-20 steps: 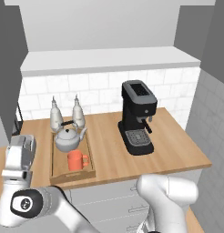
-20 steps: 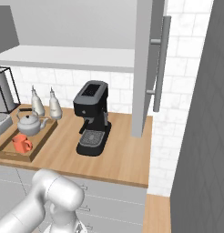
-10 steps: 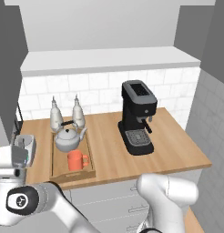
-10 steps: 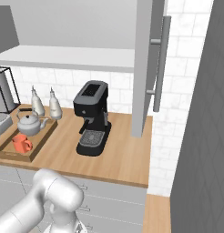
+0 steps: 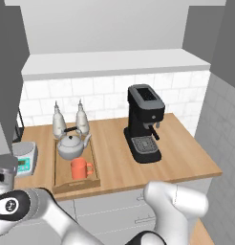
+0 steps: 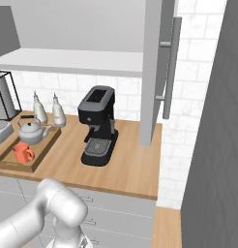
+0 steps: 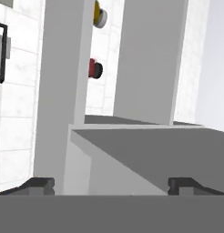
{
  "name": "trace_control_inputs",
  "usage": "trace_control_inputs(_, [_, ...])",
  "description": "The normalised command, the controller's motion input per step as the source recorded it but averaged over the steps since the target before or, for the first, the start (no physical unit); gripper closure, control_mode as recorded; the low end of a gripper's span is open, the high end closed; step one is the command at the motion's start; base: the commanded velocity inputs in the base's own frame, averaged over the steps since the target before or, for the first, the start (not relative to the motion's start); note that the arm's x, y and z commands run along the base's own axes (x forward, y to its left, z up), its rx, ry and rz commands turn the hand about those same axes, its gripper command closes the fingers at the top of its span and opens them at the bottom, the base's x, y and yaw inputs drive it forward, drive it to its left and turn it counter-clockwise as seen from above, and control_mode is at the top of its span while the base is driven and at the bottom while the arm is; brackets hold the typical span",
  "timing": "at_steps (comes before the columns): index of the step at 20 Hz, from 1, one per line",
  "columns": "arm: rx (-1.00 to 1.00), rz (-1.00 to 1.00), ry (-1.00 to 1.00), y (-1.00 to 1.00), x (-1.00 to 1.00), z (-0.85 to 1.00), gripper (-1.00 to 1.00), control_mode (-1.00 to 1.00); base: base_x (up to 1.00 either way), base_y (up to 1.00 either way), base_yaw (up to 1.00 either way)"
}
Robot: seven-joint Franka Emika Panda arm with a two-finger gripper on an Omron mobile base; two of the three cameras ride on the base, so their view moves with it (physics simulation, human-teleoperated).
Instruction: Pick the kettle from the counter and place it on the tray. Then pick the mug from the cabinet and place it on the tray. Then close the cabinet doors.
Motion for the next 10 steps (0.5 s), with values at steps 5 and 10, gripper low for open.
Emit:
trace_control_inputs(5, [-0.05,-0.01,0.0,0.34,0.18,0.0,-1.0,-1.0,0.0,0.0,0.0])
trace_control_inputs(10, [-0.05,-0.03,-0.03,0.25,0.37,0.0,-1.0,-1.0,0.0,0.0,0.0])
